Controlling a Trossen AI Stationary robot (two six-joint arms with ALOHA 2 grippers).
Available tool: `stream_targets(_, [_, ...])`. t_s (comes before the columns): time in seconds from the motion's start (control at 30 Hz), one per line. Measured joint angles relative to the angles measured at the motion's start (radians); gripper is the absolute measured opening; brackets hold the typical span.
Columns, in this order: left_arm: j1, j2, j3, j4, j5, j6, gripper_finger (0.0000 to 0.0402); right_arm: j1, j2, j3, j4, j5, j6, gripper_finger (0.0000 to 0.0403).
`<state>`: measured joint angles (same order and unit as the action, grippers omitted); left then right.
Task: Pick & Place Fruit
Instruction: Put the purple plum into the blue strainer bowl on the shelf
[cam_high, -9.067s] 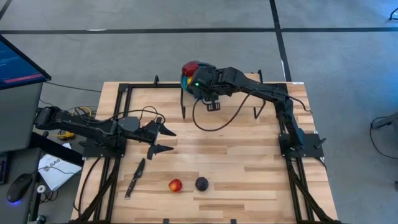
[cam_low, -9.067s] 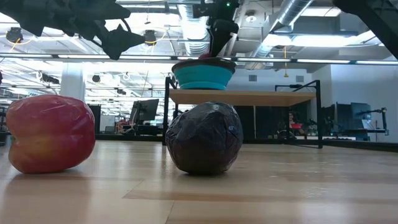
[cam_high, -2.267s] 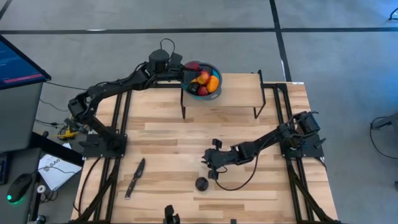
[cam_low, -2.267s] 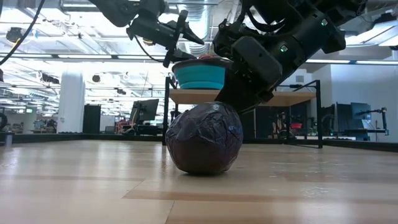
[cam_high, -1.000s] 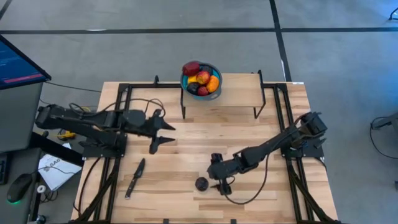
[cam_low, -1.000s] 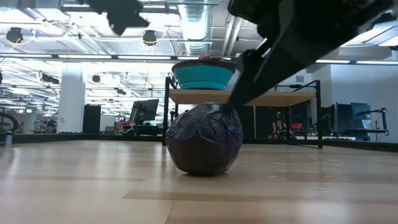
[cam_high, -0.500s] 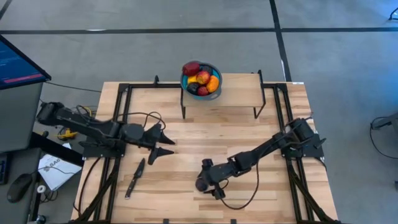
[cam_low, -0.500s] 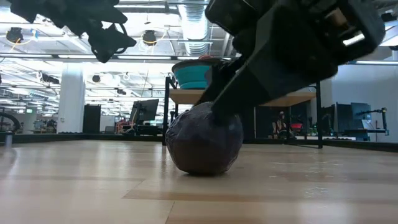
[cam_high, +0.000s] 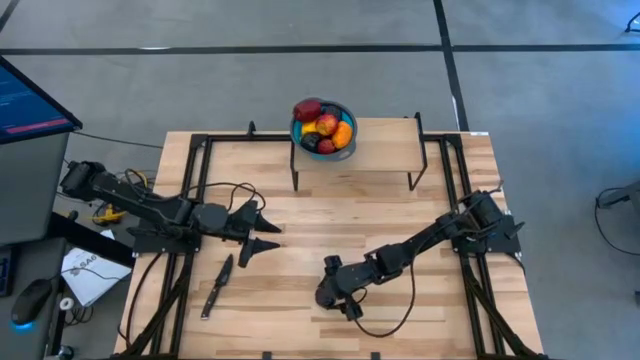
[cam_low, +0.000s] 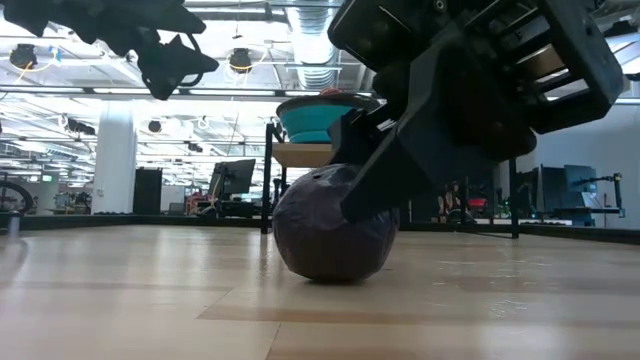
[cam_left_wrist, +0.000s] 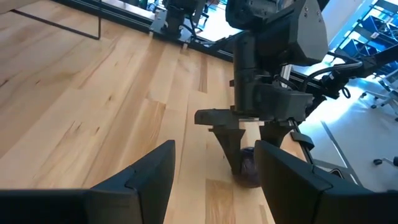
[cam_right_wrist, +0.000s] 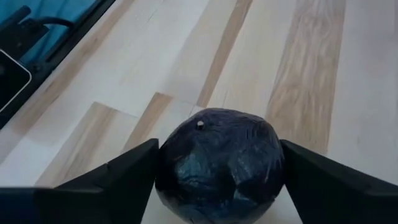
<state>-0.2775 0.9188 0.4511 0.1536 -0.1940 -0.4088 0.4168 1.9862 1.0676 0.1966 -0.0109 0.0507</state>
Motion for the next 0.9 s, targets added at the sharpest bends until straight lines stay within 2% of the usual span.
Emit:
stream_targets(0.3, [0.000, 0.000, 0.000, 0.005, 0.000, 0.000, 0.0213, -0.001, -0.028, -0.002, -0.028, 0.029, 0.033, 0.0281])
stream_targets(0.53, [0.000, 0.000, 0.000, 0.005, 0.000, 0.025, 0.0213, -0.061, -0.217, -0.001, -0.091, 0.078, 0.020, 0.0280])
stream_targets(0.63, [0.000, 0.000, 0.000, 0.005, 0.000, 0.034, 0.0213, -0.107, -0.331, -0.001, -0.082, 0.143, -0.025, 0.0280])
stream_targets(0.77, [0.000, 0.000, 0.000, 0.005, -0.005, 0.036, 0.0213, -0.184, -0.467, -0.001, -0.021, 0.305, -0.092, 0.0281])
stream_targets(0.9, [0.000, 0.000, 0.000, 0.005, -0.021, 0.041, 0.0213, -0.287, -0.581, -0.001, -0.005, 0.413, -0.135, 0.0281])
